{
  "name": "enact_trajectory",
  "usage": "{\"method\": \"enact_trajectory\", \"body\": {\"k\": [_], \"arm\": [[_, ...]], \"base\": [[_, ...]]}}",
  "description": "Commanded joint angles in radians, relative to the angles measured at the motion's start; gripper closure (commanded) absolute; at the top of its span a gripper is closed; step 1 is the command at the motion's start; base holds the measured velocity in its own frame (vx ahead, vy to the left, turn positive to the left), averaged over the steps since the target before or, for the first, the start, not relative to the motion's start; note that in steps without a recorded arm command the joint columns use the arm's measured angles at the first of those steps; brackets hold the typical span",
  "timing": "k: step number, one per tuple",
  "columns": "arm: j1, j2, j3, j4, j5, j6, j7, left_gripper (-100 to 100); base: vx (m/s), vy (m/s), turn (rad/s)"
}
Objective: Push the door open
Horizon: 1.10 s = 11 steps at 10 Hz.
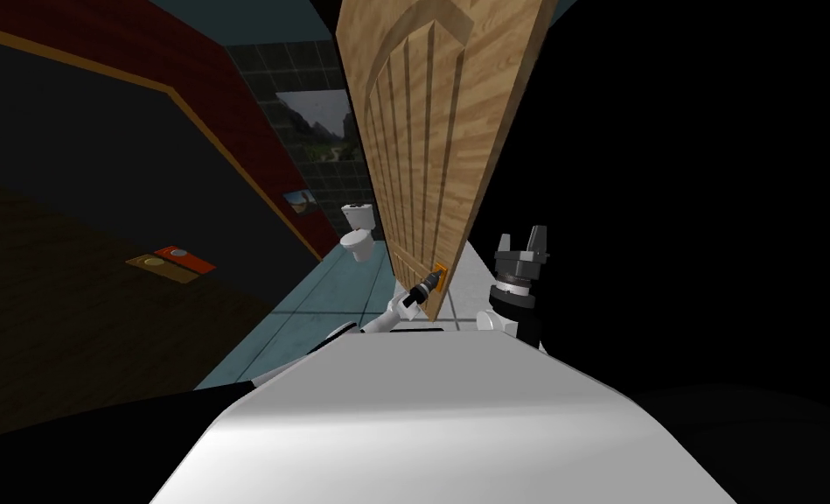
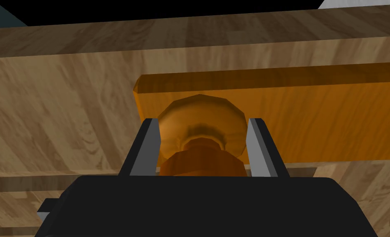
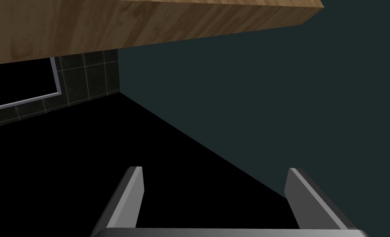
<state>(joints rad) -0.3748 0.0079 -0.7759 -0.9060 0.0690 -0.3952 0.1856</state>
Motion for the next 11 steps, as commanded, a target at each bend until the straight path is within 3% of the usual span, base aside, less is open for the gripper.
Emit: {"method": "enact_trajectory", "body": {"k": [1, 2, 3, 5, 6, 11], "arm": [[-0.007, -0.025, 0.018, 0.006, 0.001, -0.004, -0.007, 100], [-0.001, -0.014, 0.005, 0.003, 0.000, 0.002, -0.002, 100], [-0.005, -0.001, 0.027, 0.007, 0.000, 0.000, -0.011, 100], [-0.005, -0.001, 0.027, 0.007, 0.000, 0.000, -0.011, 100], [-0.006, 0.011, 0.052, 0.014, 0.001, -0.001, -0.019, 100], [-0.008, 0.015, 0.098, 0.027, 0.003, -0.003, -0.034, 100]], "base": [[0.131, -0.175, -0.009], [0.061, -0.089, -0.021], [0.057, -0.125, -0.017], [0.020, -0.113, 0.033], [0.005, -0.112, 0.024], [0.048, -0.144, 0.039]]}}
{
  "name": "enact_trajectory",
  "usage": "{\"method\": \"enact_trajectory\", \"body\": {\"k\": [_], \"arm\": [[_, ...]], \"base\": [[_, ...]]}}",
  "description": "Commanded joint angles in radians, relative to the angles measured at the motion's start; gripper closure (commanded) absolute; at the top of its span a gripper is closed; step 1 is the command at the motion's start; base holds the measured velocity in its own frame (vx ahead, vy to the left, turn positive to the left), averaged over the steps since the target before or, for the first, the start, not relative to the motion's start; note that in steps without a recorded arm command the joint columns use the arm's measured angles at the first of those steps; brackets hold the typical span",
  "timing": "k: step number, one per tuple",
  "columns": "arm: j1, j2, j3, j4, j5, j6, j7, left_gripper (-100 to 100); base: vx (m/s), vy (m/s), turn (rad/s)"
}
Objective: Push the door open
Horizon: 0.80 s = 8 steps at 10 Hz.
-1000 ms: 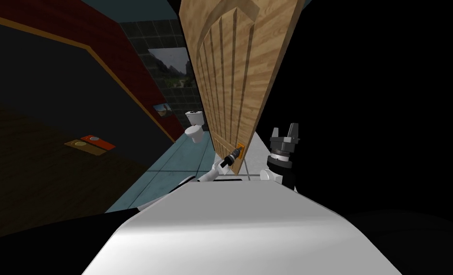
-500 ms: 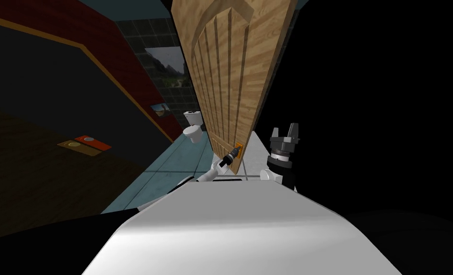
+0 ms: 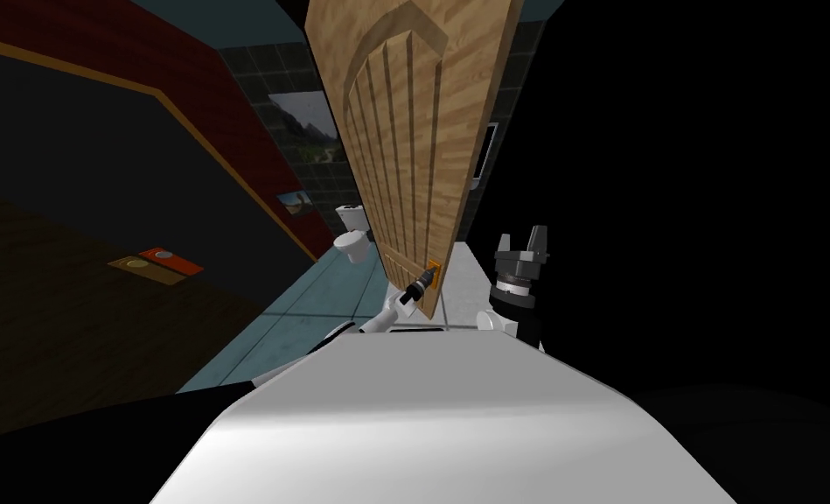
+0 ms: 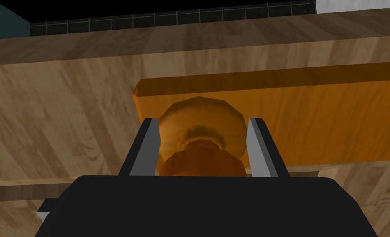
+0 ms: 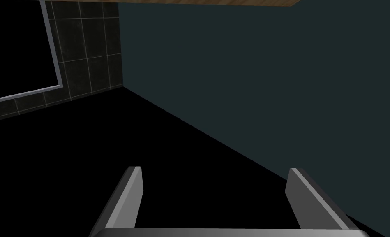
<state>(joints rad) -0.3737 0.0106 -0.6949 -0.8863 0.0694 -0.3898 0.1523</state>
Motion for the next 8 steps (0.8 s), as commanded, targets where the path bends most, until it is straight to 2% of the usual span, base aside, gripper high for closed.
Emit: {"method": "enact_trajectory", "body": {"k": [1, 4, 8], "arm": [[-0.010, 0.009, 0.032, 0.011, 0.003, -0.009, -0.006, 100], [-0.011, -0.001, 0.055, 0.018, 0.004, -0.010, -0.014, 100], [-0.012, -0.041, 0.100, 0.031, 0.005, -0.012, -0.029, 100]], "base": [[0.062, -0.151, 0.017], [0.048, -0.120, 0.034], [0.040, -0.121, 0.051]]}}
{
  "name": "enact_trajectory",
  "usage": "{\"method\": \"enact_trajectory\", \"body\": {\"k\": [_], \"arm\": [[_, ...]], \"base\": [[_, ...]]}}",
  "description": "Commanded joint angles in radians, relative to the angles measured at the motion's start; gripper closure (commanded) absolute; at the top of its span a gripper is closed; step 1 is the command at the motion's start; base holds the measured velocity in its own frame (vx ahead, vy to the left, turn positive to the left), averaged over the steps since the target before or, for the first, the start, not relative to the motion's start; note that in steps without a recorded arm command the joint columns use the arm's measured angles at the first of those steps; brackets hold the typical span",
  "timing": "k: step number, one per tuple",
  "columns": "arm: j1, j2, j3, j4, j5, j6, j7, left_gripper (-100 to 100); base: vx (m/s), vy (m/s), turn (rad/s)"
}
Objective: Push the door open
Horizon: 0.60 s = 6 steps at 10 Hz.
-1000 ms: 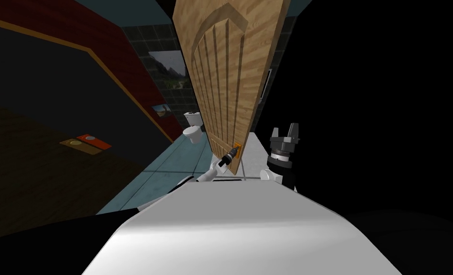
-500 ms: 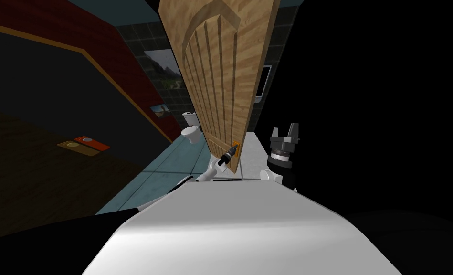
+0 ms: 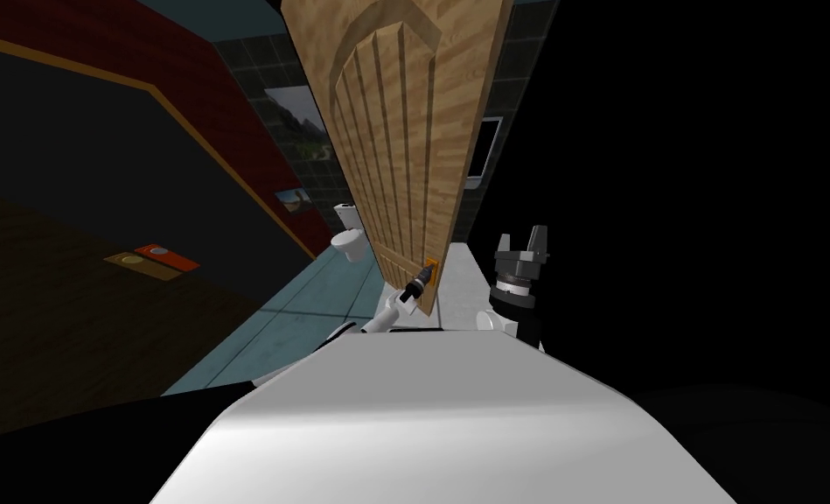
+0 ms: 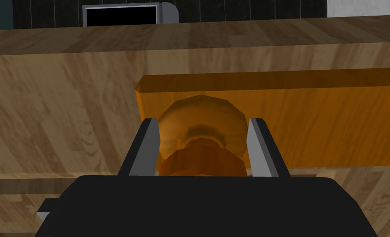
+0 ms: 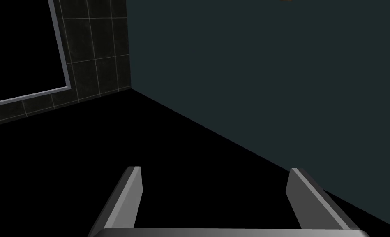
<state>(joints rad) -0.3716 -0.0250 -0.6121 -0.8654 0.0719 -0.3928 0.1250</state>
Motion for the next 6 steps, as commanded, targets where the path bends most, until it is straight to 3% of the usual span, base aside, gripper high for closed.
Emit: {"method": "enact_trajectory", "body": {"k": [1, 2, 4, 6], "arm": [[0.000, 0.000, 0.000, 0.000, 0.000, 0.000, 0.000, 100], [-0.003, 0.025, 0.023, 0.002, 0.002, -0.001, -0.008, 100], [-0.005, 0.042, 0.048, 0.007, 0.004, -0.003, -0.016, 100], [-0.006, 0.047, 0.061, 0.010, 0.005, -0.004, -0.020, 100]], "base": [[0.013, -0.058, 0.012], [0.041, -0.127, 0.017], [0.100, -0.200, 0.063], [0.051, -0.130, 0.039]]}}
